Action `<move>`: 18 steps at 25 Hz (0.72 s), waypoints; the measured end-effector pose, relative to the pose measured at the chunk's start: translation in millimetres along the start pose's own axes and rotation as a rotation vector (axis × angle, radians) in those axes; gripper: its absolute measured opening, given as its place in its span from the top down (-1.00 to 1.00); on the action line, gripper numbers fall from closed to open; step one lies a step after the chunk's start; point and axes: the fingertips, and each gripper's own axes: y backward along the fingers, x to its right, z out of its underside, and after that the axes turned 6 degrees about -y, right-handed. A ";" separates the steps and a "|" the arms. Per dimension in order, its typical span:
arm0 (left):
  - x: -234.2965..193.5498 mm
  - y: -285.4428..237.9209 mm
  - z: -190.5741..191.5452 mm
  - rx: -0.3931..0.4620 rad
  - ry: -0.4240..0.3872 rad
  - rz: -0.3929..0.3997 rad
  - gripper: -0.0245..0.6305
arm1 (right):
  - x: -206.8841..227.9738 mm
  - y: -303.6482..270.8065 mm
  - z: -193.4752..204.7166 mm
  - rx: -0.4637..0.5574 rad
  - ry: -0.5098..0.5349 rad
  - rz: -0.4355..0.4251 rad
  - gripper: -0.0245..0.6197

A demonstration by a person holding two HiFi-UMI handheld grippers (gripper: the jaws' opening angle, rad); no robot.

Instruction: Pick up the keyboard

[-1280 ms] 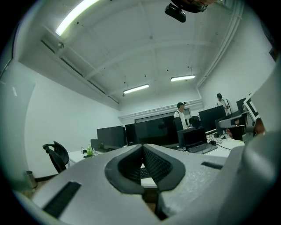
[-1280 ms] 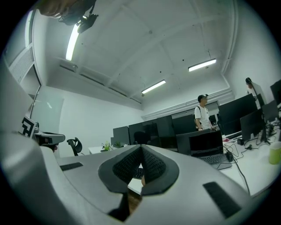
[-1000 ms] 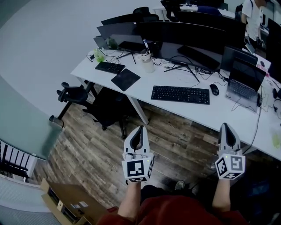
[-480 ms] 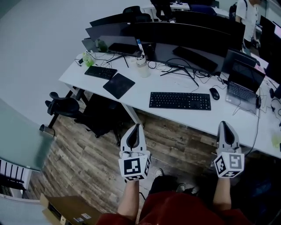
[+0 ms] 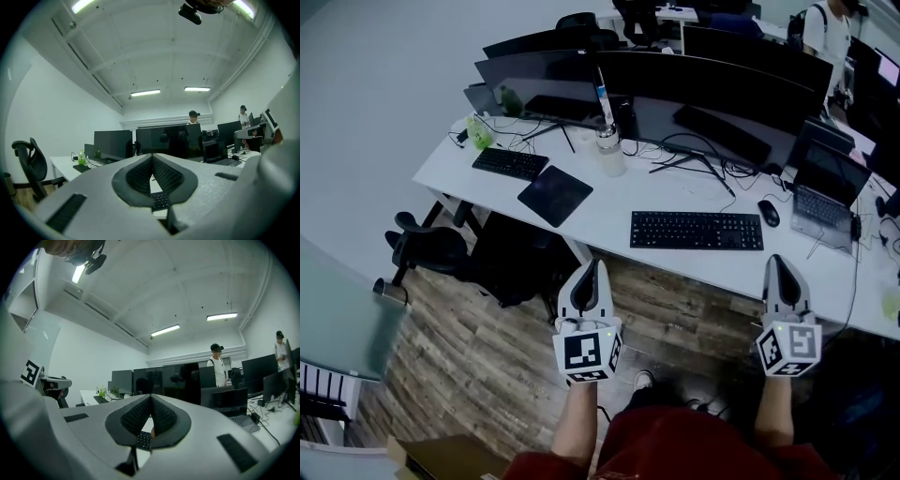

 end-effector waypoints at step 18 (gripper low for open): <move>-30.8 -89.7 10.1 0.027 0.008 0.145 0.91 | -9.6 -52.1 5.9 0.021 0.001 0.148 0.93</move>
